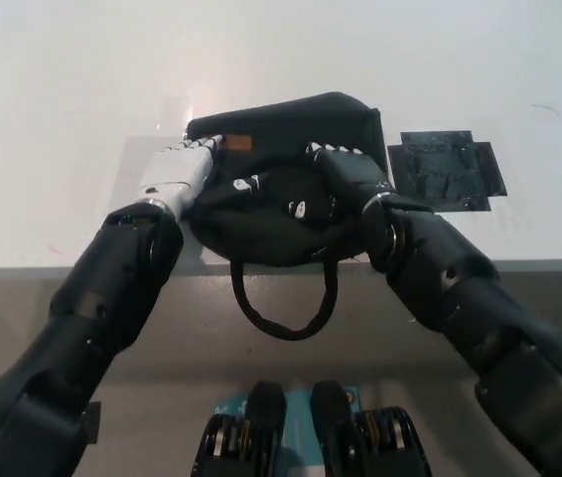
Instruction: A soft travel bag is kept infront of the robot in the middle of the desk and the robot uses both its hands to press it to reduce its size
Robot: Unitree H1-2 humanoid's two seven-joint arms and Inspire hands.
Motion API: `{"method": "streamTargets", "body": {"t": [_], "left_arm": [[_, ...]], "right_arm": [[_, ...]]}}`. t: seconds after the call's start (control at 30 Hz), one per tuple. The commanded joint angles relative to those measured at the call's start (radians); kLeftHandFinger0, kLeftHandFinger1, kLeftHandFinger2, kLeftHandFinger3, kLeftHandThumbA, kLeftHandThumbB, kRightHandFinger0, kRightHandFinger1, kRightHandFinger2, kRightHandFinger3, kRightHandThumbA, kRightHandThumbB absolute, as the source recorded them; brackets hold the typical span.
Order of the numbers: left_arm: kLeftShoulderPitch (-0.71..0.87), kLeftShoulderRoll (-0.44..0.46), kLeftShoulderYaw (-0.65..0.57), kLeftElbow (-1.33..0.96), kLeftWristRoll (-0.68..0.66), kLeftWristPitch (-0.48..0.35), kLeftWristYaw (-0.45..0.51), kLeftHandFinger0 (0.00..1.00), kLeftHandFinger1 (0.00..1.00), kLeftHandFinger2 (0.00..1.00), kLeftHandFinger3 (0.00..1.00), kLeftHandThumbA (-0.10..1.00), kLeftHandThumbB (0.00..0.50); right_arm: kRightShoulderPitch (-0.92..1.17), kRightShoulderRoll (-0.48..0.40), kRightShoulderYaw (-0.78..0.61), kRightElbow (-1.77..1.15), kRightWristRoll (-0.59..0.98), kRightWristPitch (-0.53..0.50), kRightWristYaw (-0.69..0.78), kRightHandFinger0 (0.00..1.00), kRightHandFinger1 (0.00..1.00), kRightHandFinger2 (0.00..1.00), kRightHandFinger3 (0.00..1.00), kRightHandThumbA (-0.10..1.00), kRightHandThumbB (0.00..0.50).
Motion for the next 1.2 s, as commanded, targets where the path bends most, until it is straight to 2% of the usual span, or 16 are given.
{"method": "streamTargets", "body": {"t": [0.0,0.13,0.23,0.43,0.6,0.7,0.77,0.9,0.97,1.0,1.07,1.17], "left_arm": [[0.069,-0.003,-0.011,0.094,-0.046,-0.018,0.003,1.0,1.0,1.0,1.0,1.0,0.306],[0.104,-0.006,-0.017,0.169,-0.054,-0.064,0.059,1.0,1.0,1.0,1.0,1.0,0.282],[0.129,-0.014,-0.028,0.212,-0.054,-0.097,0.107,1.0,1.0,1.0,1.0,1.0,0.286],[0.185,-0.075,-0.096,0.282,-0.023,-0.13,0.191,1.0,1.0,1.0,1.0,1.0,0.269],[0.204,-0.094,-0.156,0.271,-0.003,-0.124,0.235,1.0,1.0,1.0,1.0,1.0,0.272],[0.176,-0.078,-0.165,0.23,-0.02,-0.148,0.244,1.0,1.0,1.0,1.0,1.0,0.271],[0.164,-0.065,-0.176,0.196,-0.018,-0.153,0.262,1.0,1.0,1.0,1.0,1.0,0.26],[0.152,-0.011,-0.163,0.015,-0.035,-0.146,0.245,1.0,1.0,1.0,1.0,1.0,0.259],[0.136,0.027,-0.14,-0.125,-0.049,-0.118,0.199,1.0,1.0,1.0,1.0,1.0,0.259],[0.116,0.047,-0.117,-0.197,-0.063,-0.115,0.19,1.0,1.0,1.0,1.0,1.0,0.237],[0.101,0.064,-0.101,-0.26,-0.07,-0.108,0.17,1.0,1.0,1.0,1.0,1.0,0.23],[0.056,0.105,-0.057,-0.452,-0.086,-0.05,0.083,1.0,1.0,1.0,1.0,1.0,0.21]], "right_arm": [[0.099,0.003,0.051,0.058,-0.066,-0.003,0.024,1.0,1.0,1.0,1.0,1.0,0.3],[0.148,0.008,0.049,0.066,-0.051,-0.009,0.003,1.0,1.0,1.0,1.0,1.0,0.294],[0.17,0.006,0.044,0.073,-0.043,-0.022,-0.011,1.0,1.0,1.0,1.0,1.0,0.291],[0.216,-0.008,-0.014,0.065,0.004,-0.07,-0.043,1.0,1.0,1.0,1.0,1.0,0.297],[0.214,-0.014,-0.068,0.05,0.027,-0.094,-0.049,1.0,1.0,1.0,1.0,1.0,0.274],[0.188,-0.034,-0.11,0.029,0.039,-0.119,-0.057,1.0,1.0,1.0,1.0,1.0,0.301],[0.17,-0.044,-0.136,0.012,0.049,-0.129,-0.052,1.0,1.0,1.0,1.0,1.0,0.292],[0.143,-0.071,-0.241,-0.111,0.118,-0.12,-0.021,1.0,1.0,1.0,1.0,1.0,0.243],[0.134,-0.093,-0.304,-0.212,0.163,-0.148,-0.009,1.0,1.0,1.0,1.0,1.0,0.27],[0.132,-0.105,-0.346,-0.318,0.195,-0.12,0.016,1.0,1.0,1.0,1.0,1.0,0.274],[0.142,-0.111,-0.391,-0.418,0.219,-0.103,0.036,1.0,1.0,1.0,1.0,1.0,0.268],[0.167,-0.124,-0.465,-0.712,0.29,-0.02,0.093,1.0,1.0,1.0,1.0,1.0,0.289]]}}
